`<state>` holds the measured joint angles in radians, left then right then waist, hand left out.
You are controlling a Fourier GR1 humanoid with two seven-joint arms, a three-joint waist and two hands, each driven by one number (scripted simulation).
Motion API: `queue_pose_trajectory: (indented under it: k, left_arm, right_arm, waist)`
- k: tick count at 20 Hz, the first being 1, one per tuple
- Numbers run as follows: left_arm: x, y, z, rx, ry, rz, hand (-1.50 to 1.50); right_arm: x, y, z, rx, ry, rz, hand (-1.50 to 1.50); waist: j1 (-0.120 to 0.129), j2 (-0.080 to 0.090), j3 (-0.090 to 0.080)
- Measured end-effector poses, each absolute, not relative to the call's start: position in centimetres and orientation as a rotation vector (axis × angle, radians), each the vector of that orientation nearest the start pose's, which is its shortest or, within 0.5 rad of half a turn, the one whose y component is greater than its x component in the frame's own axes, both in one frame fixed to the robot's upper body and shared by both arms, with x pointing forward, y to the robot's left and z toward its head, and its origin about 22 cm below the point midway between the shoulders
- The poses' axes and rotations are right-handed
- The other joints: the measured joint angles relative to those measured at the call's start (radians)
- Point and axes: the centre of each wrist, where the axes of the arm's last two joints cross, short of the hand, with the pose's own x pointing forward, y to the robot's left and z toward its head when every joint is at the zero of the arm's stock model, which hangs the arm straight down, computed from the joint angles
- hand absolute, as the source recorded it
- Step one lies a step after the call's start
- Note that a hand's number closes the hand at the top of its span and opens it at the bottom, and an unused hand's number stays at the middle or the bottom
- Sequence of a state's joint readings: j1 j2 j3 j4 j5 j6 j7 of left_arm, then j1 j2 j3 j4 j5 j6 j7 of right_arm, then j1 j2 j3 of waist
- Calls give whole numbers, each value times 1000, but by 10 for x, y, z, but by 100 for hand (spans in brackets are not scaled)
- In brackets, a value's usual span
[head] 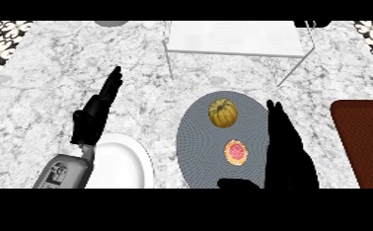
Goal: Pick the cupcake from the placemat and place it in the tiered shelf
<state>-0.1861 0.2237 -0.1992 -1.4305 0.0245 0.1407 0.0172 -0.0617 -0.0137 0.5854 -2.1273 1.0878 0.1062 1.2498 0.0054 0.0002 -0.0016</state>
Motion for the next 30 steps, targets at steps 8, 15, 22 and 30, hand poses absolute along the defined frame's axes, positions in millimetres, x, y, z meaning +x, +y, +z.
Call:
queue_pose_trajectory:
  k: [8,15,22,30]
  left_arm:
    - [276,221,11,106,-1574,-258,0]
    - [284,222,13,103,-1575,-255,0]
    - [283,225,13,112,-1570,-257,0]
    - [285,227,15,108,-1578,-261,0]
  right_arm:
    - [181,-103,120,-898,-1045,501,-150]
    - [189,-103,111,-892,-1010,508,-150]
    - [188,-105,99,-899,-963,516,-150]
    - [201,-105,88,-911,-934,523,-150]
  waist:
    - [-1,-1,0]
    - [-3,0,1]
    - [-4,-1,1]
    - [-2,0,1]
